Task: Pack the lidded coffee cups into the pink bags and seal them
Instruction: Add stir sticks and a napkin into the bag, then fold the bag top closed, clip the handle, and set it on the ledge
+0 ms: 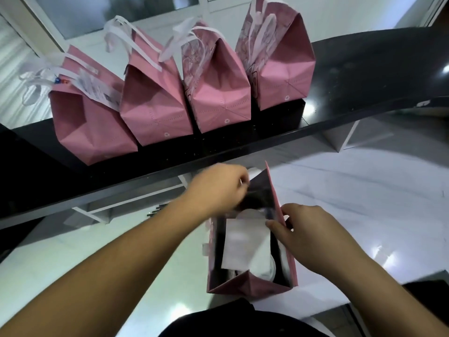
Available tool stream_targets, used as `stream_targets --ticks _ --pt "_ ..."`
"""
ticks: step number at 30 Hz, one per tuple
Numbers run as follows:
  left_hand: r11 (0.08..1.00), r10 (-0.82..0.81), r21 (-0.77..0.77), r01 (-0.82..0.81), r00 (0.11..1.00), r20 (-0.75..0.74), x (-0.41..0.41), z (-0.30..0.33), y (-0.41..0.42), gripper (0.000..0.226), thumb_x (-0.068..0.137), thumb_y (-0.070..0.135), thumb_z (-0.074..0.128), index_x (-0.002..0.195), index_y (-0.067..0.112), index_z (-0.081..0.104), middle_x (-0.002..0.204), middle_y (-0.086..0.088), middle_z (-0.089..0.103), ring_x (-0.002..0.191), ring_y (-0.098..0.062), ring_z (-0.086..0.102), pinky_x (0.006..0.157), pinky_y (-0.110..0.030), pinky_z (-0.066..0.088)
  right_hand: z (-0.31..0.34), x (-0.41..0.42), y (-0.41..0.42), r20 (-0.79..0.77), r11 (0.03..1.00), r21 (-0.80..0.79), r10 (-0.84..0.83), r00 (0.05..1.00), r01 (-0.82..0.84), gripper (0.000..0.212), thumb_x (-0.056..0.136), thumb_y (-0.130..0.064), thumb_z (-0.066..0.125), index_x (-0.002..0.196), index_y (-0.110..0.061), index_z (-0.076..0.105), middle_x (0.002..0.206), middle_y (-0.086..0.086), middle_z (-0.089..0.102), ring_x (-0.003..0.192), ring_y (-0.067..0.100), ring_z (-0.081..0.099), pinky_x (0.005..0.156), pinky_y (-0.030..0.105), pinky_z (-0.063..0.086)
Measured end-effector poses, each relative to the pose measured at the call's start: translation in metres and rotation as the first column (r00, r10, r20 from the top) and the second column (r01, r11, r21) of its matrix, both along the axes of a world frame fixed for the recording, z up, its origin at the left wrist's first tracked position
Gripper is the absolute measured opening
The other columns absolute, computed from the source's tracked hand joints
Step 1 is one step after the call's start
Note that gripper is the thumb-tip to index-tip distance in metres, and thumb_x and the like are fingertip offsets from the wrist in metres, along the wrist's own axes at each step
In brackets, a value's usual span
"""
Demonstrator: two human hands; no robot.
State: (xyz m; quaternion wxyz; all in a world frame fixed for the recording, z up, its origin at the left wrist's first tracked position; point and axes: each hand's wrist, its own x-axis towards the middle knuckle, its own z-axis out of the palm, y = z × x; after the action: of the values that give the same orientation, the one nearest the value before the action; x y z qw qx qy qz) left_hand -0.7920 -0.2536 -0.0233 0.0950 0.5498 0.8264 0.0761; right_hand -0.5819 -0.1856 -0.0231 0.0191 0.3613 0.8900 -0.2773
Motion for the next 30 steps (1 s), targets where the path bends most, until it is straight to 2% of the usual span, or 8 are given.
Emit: stream_targets --ticks 2,4,6,10,14,22,27,30 --pt "0.988 0.066 0.136 -0.071 0.997 0.044 -0.029 0.003 -0.008 0.03 0.092 0.016 0.05 0.109 0.03 0.07 0.111 0.005 0.067 0.105 -0.022 0.061 0.091 -0.04 0.053 0.003 0.0 -0.004 0.012 1.0 -0.014 -0.018 1.0 0.018 0.037 0.096 -0.058 0.053 0.102 -0.023 0.065 0.09 -0.005 0.074 0.083 0.016 0.068 0.076 0.04 0.059" --pt "0.995 0.069 0.071 -0.072 0.996 0.048 -0.052 0.001 -0.017 0.048 0.09 0.0 0.049 0.127 0.025 0.068 0.128 0.002 0.063 0.119 -0.024 0.056 0.103 -0.045 0.047 0.005 0.001 -0.007 0.039 1.0 -0.024 -0.015 0.999 0.016 0.034 0.093 -0.053 0.055 0.108 -0.024 0.065 0.09 -0.008 0.075 0.082 0.014 0.069 0.074 0.038 0.06" --pt "0.998 0.033 -0.051 -0.029 0.995 0.09 -0.061 -0.008 -0.025 0.058 0.088 -0.006 0.051 0.136 0.024 0.064 0.139 0.001 0.061 0.126 -0.024 0.055 0.108 -0.044 0.045 0.007 0.001 -0.009 0.076 1.0 -0.014 0.005 0.997 -0.004 0.025 0.09 -0.044 0.056 0.098 -0.022 0.065 0.08 -0.007 0.071 0.072 0.014 0.067 0.066 0.037 0.058" --pt "0.993 0.114 -0.033 -0.11 0.982 0.149 -0.062 -0.027 -0.041 0.026 0.096 0.019 0.062 0.114 0.036 0.067 0.114 0.009 0.07 0.1 -0.016 0.064 0.084 -0.039 0.055 0.006 -0.003 -0.009 0.095 0.997 0.074 0.007 0.995 -0.014 0.02 0.092 -0.029 0.05 0.074 -0.022 0.051 0.068 -0.004 0.059 0.061 0.016 0.056 0.048 0.032 0.041" --pt "0.989 0.141 0.015 -0.145 0.98 0.143 -0.062 -0.028 -0.061 0.005 0.098 0.034 0.066 0.096 0.039 0.065 0.096 0.013 0.067 0.085 -0.01 0.062 0.066 -0.031 0.047 0.0 -0.013 0.004 0.057 0.986 0.165 0.008 0.998 -0.017 0.029 0.094 -0.028 0.046 0.066 -0.023 0.042 0.063 -0.005 0.053 0.06 0.021 0.051 0.046 0.033 0.031" --pt "0.974 0.198 0.055 -0.221 0.94 0.276 -0.045 -0.033 -0.138 0.008 0.097 0.034 0.067 0.092 0.041 0.066 0.09 0.023 0.067 0.085 0.001 0.063 0.07 -0.027 0.052 0.006 -0.058 0.04 0.055 0.951 0.263 0.152 0.987 -0.161 0.016 0.097 -0.026 0.052 0.09 -0.028 0.066 0.077 -0.002 0.067 0.069 0.024 0.061 0.06 0.035 0.054" --pt "0.962 0.186 0.097 -0.254 0.875 0.448 -0.028 -0.041 -0.183 0.013 0.098 0.03 0.068 0.09 0.04 0.067 0.09 0.021 0.07 0.084 -0.007 0.068 0.075 -0.036 0.059 0.017 -0.097 0.037 0.086 0.895 0.296 0.322 0.943 -0.333 0.014 0.1 -0.025 0.053 0.093 -0.029 0.065 0.073 -0.007 0.06 0.063 0.016 0.056 0.05 0.03 0.041" --pt "0.944 0.211 0.124 -0.306 0.848 0.486 -0.021 -0.043 -0.203 0.009 0.097 0.031 0.069 0.094 0.04 0.067 0.09 0.018 0.072 0.084 -0.01 0.069 0.075 -0.033 0.059 0.02 -0.121 0.026 0.091 0.856 0.297 0.416 0.905 -0.423 0.014 0.099 -0.023 0.054 0.087 -0.027 0.059 0.071 -0.006 0.057 0.067 0.021 0.057 0.051 0.032 0.038"
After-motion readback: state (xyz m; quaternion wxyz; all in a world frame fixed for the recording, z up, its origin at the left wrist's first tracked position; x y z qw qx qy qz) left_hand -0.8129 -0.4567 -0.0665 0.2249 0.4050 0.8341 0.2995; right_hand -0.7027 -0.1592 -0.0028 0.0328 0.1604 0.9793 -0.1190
